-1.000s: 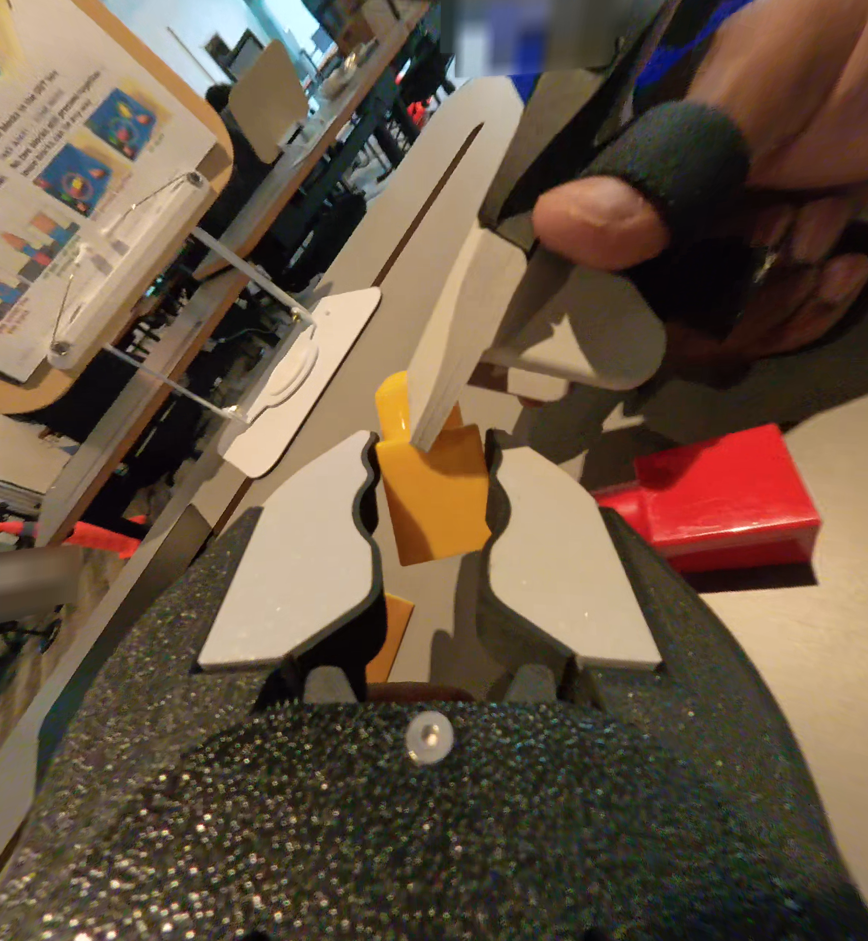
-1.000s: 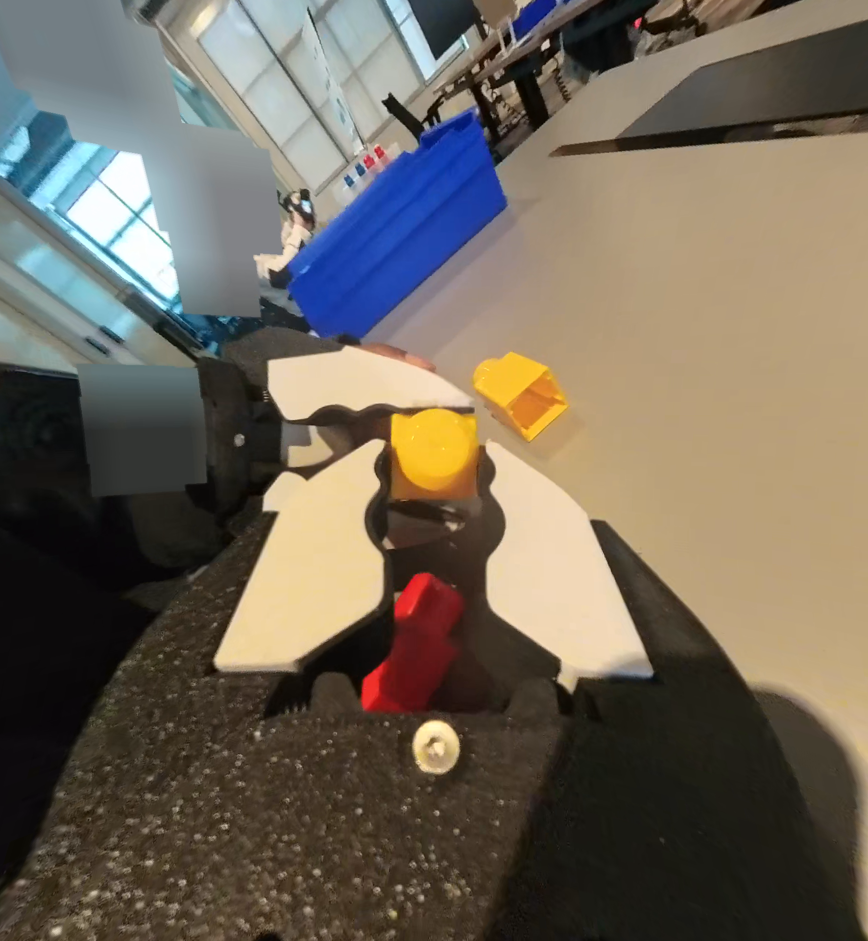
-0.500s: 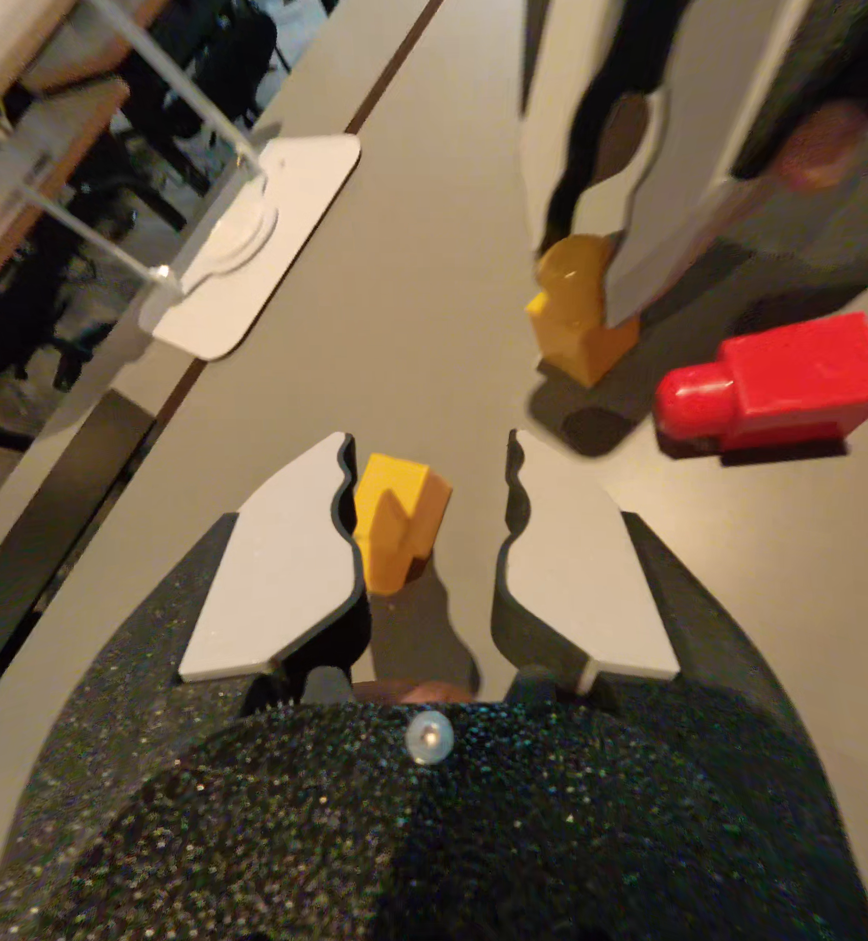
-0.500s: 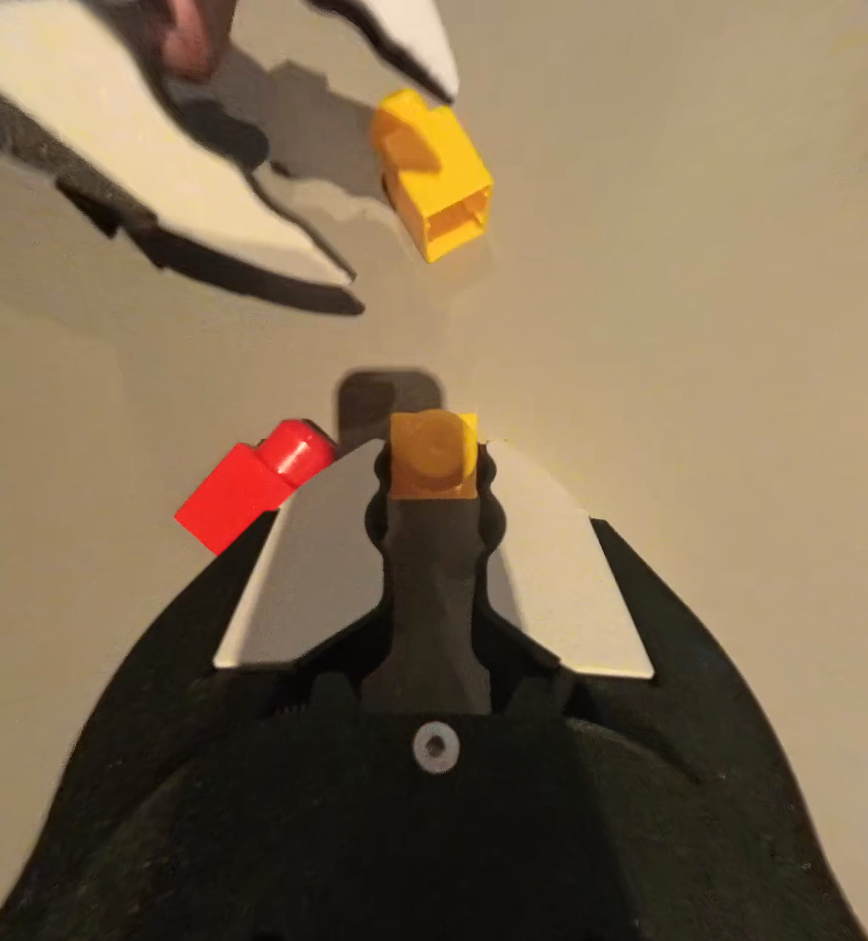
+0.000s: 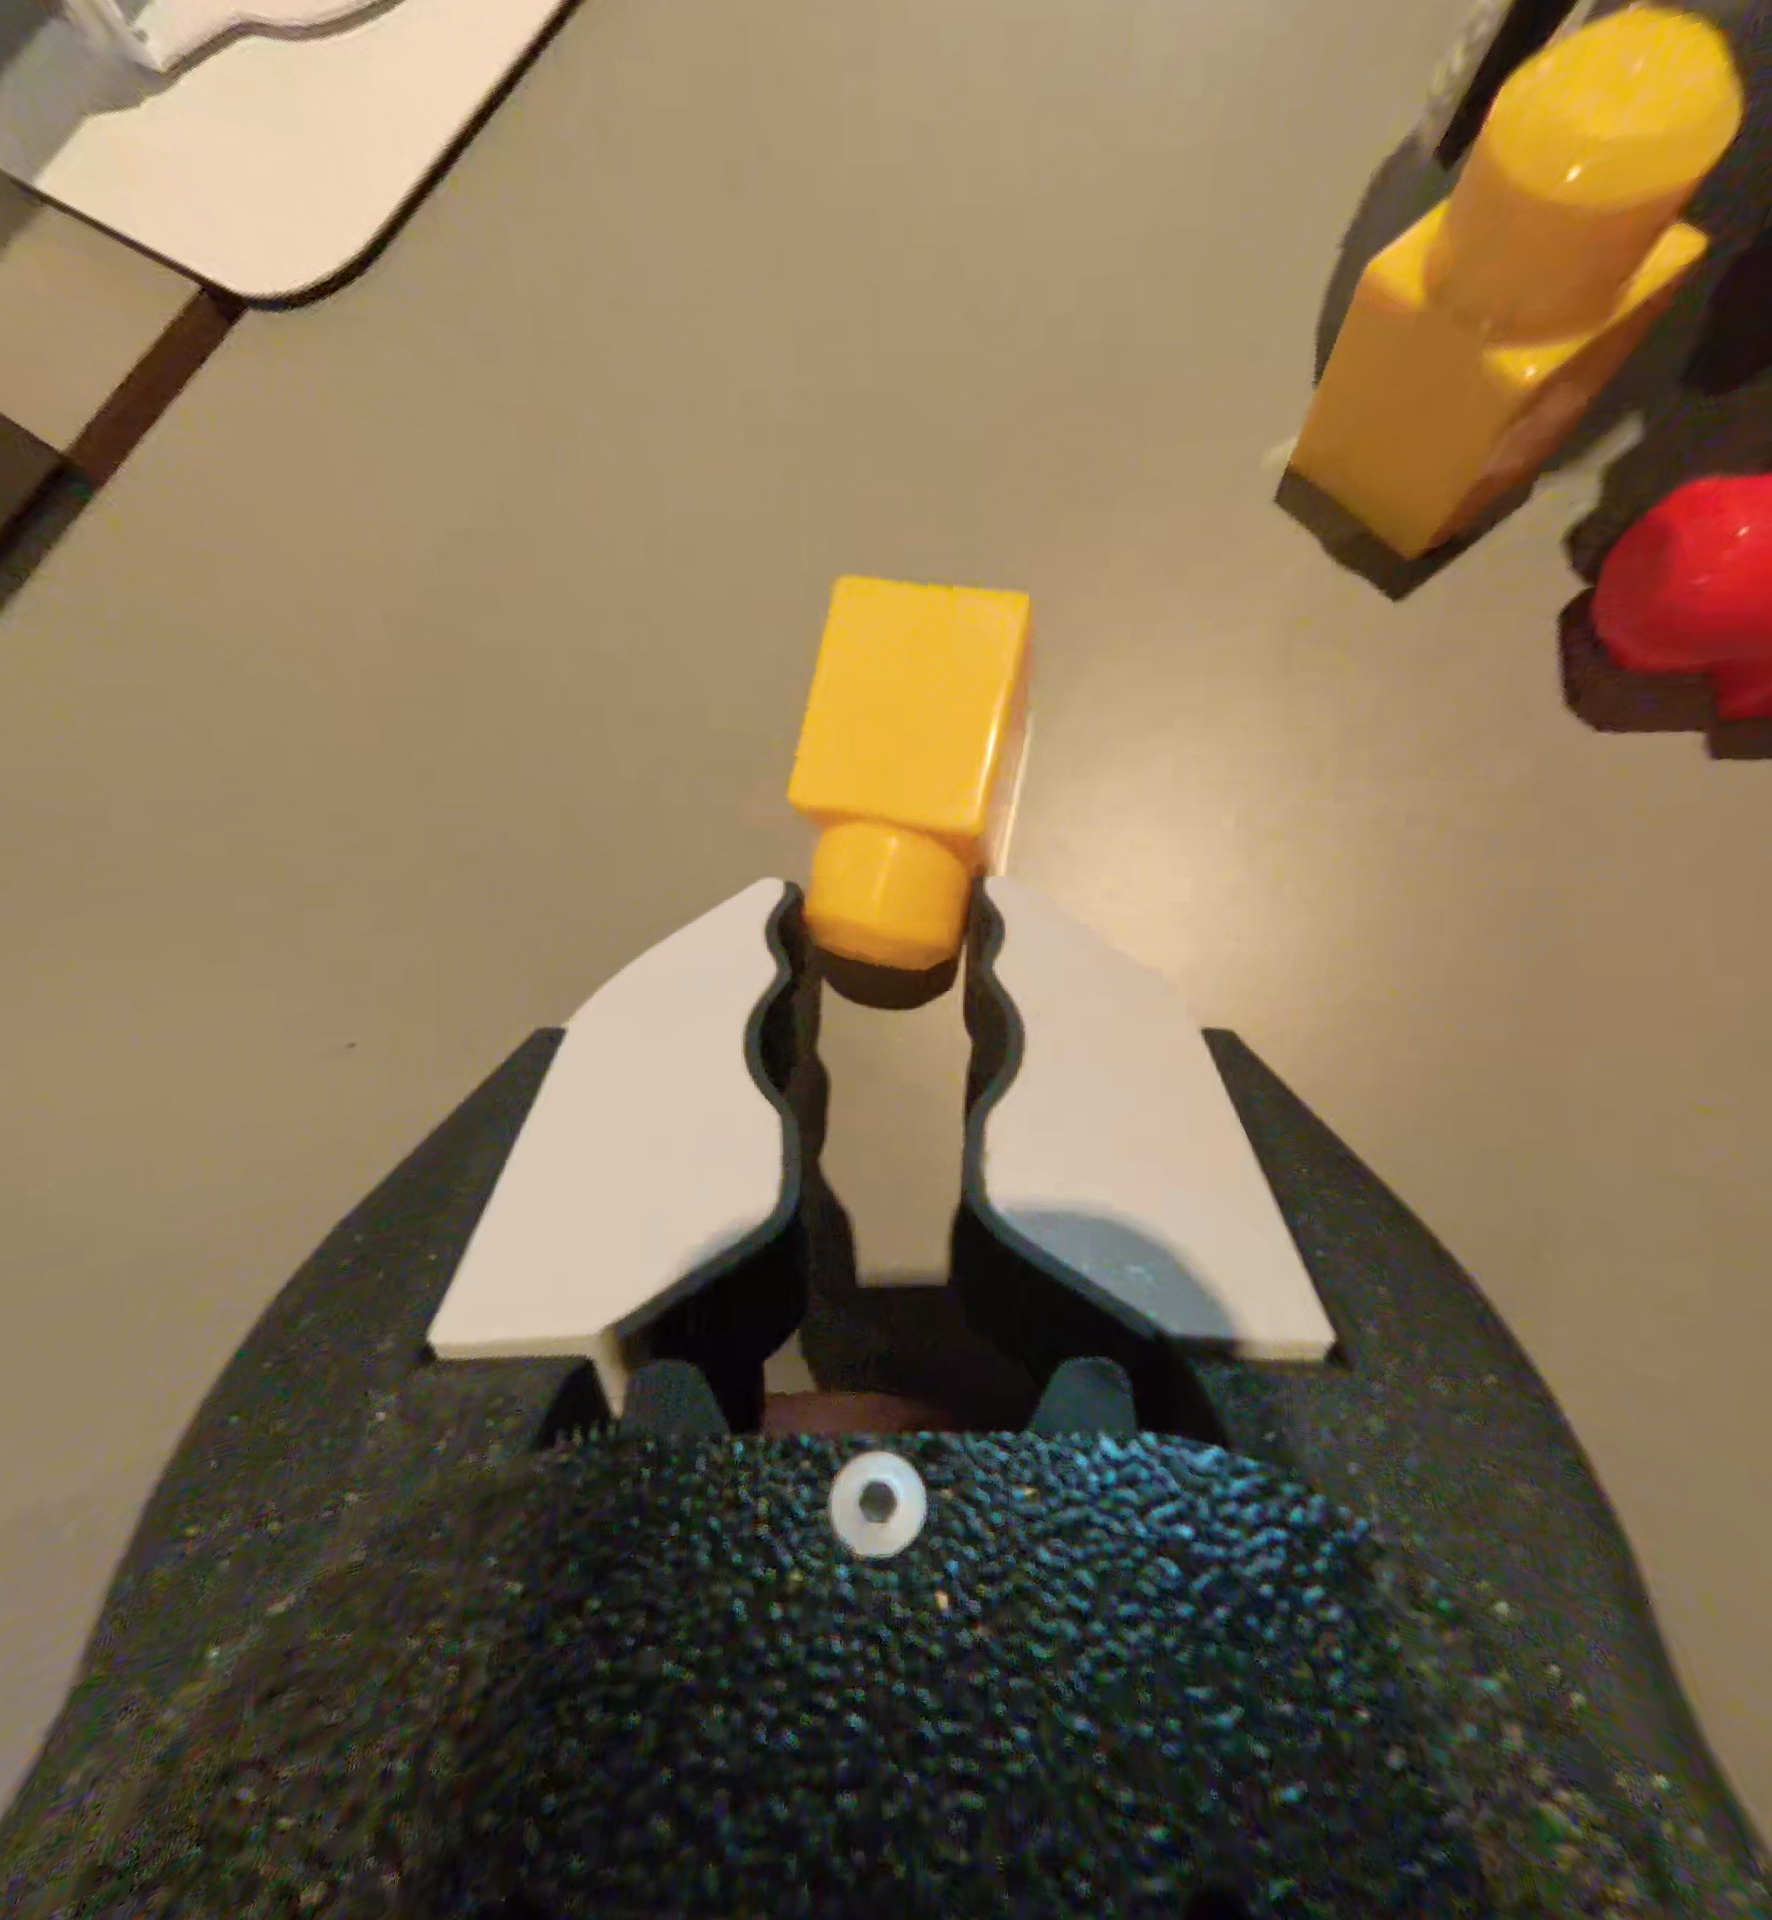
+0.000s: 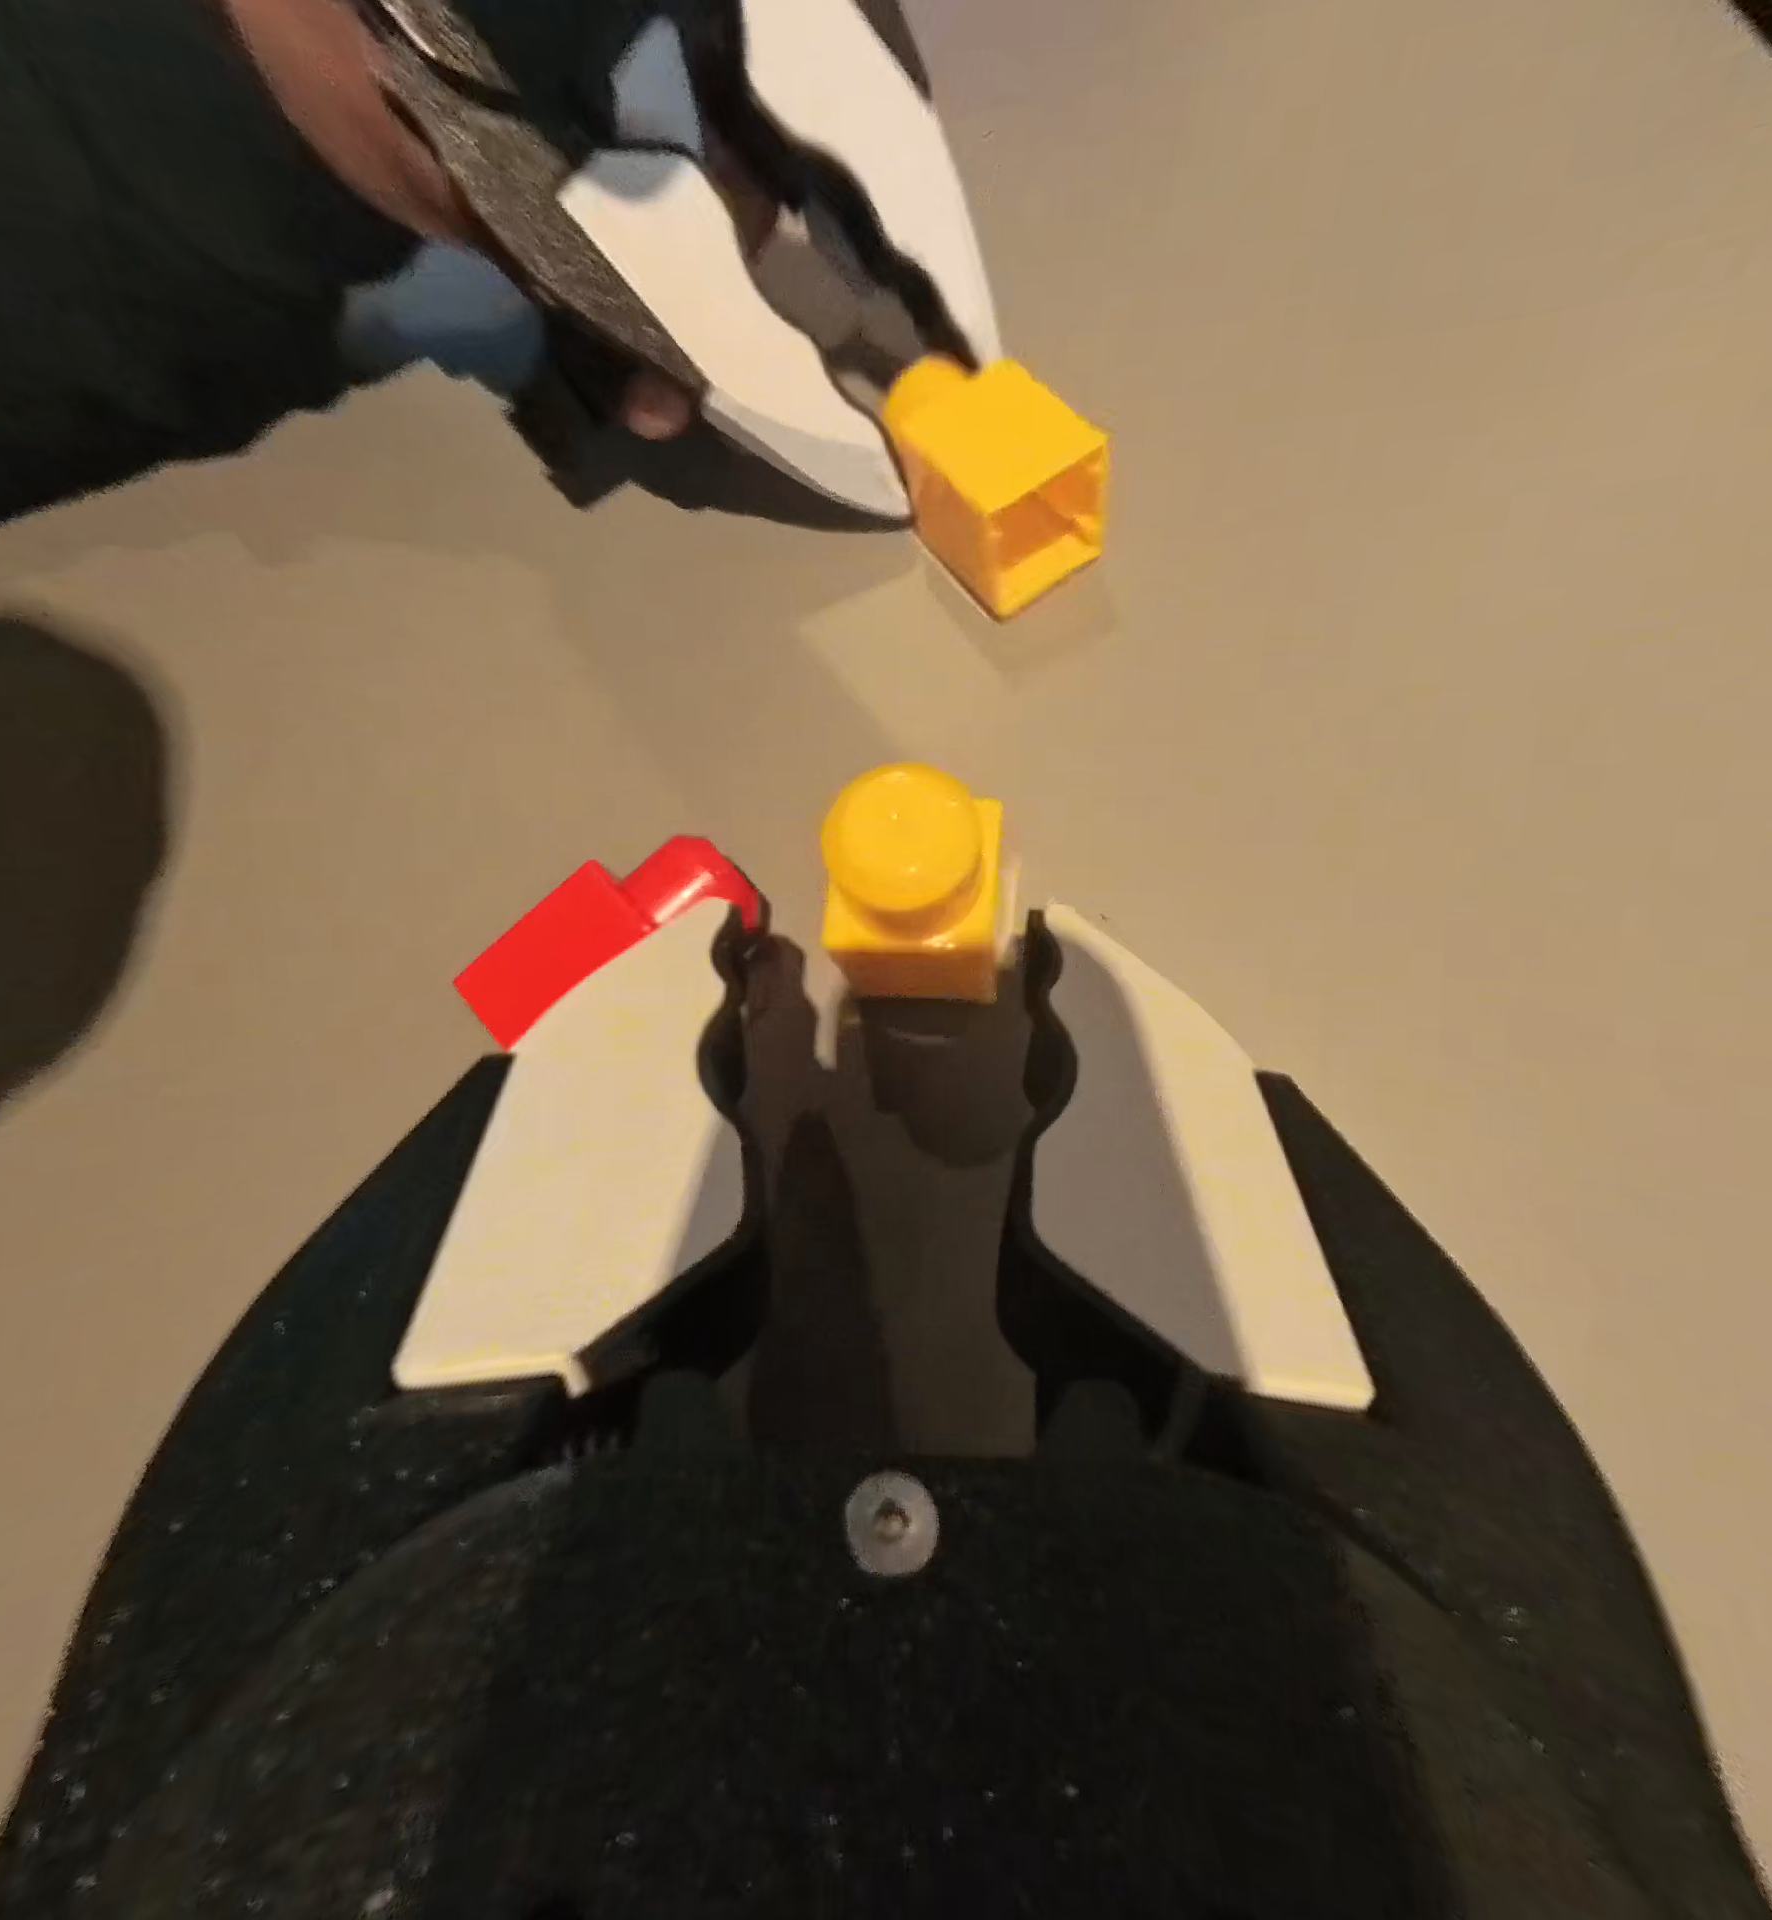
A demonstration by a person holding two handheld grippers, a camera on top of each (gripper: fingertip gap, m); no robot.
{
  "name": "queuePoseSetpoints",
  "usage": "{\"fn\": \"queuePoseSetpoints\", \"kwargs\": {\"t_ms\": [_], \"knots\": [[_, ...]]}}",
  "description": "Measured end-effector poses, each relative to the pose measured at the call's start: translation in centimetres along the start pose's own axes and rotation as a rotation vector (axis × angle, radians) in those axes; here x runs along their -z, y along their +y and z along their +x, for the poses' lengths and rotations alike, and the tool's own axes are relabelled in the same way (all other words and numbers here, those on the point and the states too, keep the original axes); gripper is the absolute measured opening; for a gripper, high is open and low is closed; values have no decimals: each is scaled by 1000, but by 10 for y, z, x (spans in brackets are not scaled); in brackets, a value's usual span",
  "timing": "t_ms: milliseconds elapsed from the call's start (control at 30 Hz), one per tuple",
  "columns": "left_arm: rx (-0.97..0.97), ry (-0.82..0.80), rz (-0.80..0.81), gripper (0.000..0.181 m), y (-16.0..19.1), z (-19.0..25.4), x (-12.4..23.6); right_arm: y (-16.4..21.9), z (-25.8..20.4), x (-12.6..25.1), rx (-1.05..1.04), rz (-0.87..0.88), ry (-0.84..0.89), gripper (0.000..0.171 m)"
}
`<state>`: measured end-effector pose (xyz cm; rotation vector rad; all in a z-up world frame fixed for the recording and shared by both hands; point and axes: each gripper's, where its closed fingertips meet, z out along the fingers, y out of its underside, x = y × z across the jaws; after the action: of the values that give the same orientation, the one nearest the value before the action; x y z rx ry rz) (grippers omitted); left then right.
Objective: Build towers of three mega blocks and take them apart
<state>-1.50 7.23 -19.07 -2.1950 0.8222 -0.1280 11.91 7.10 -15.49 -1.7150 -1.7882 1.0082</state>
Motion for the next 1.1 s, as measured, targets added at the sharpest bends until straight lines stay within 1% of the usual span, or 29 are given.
{"fn": "queuePoseSetpoints", "kwargs": {"t_ms": [33, 133, 233, 300, 367, 467, 567, 633, 700, 767, 800, 900, 1000, 1100], "knots": [[1, 20, 0, 29, 1, 2, 0, -1, -2, 5, -3, 44, -15, 52], [-57, 32, -27, 29, 2, 4, 8, -2, -4, 19, -10, 161, -15, 49], [-175, 7, -116, 29, -1, 4, 27, 4, -4, 25, -16, 218, -5, 46], [-324, -9, -252, 28, -1, 7, 42, 10, -4, 24, -26, 213, 0, 46], [-503, -9, -433, 29, 2, 11, 57, 9, -5, 25, -14, 224, 1, 45], [-700, 50, -686, 29, 5, 21, 71, 11, -7, 21, 1, 198, -2, 43], [-754, 98, -829, 29, 1, 32, 67, 13, -9, 19, 30, 182, 13, 42], [-790, 100, -902, 29, -1, 33, 62, 15, -10, 18, 45, 173, 20, 42], [-820, 69, -904, 30, -9, 33, 52, 16, -11, 17, 56, 164, 23, 42], [-805, 93, -862, 31, -14, 41, 43, 17, -12, 16, 62, 158, 25, 41], [-780, 117, -830, 35, -16, 45, 39, 17, -12, 16, 63, 157, 26, 41], [-676, 153, -723, 53, -20, 52, 32, 17, -11, 16, 59, 160, 22, 41], [-592, 188, -576, 69, -25, 54, 32, 17, -11, 17, 51, 166, 15, 40], [-462, 255, -381, 70, -30, 56, 36, 16, -11, 17, 45, 171, 9, 39]]}}
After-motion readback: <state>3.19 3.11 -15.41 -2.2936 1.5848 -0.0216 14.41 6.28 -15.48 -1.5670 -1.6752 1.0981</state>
